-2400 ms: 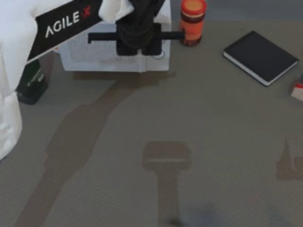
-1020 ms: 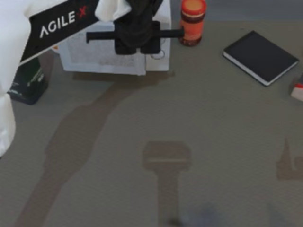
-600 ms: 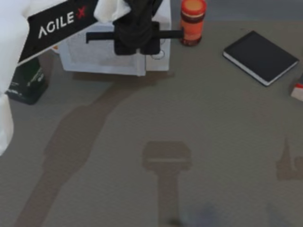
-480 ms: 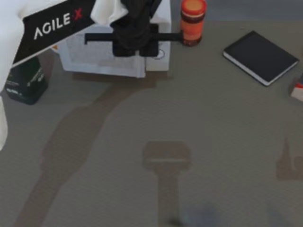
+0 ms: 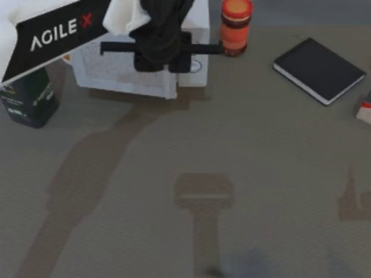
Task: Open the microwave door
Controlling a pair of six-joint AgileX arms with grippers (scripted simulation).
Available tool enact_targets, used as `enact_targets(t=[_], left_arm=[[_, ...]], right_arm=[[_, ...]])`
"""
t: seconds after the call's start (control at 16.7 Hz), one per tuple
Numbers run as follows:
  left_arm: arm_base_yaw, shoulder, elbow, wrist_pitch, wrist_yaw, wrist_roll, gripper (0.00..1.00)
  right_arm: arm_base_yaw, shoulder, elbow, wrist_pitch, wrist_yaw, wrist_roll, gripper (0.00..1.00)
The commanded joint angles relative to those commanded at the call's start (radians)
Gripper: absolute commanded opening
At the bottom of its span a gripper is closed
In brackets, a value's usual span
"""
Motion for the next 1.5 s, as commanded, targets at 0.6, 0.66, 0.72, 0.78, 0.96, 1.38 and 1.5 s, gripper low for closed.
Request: enact_targets(t=[0.6, 0.66, 0.72, 0.78, 0.96, 1.38, 1.5], left_arm=[[0.000, 0.000, 0.000, 0.000, 0.000, 0.000, 0.00], [0.000, 0.000, 0.000, 0.000, 0.000, 0.000, 0.00], [0.000, 0.000, 0.000, 0.000, 0.000, 0.000, 0.00], [0.000, 0.000, 0.000, 0.000, 0.000, 0.000, 0.00], [0.000, 0.000, 0.000, 0.000, 0.000, 0.000, 0.00], [-0.005, -0.009, -0.013, 0.010, 0.010, 0.007, 0.00], [0.002, -0.035, -0.055, 0.027, 0.023, 0.037, 0.00]], right_arm=[[0.000, 0.000, 0.000, 0.000, 0.000, 0.000, 1.00], [0.000, 0.000, 0.000, 0.000, 0.000, 0.000, 1.00], [0.000, 0.000, 0.000, 0.000, 0.000, 0.000, 1.00], [0.000, 0.000, 0.000, 0.000, 0.000, 0.000, 1.00], [0.000, 0.000, 0.000, 0.000, 0.000, 0.000, 1.00], [0.000, 0.000, 0.000, 0.000, 0.000, 0.000, 1.00], [0.000, 0.000, 0.000, 0.000, 0.000, 0.000, 1.00]])
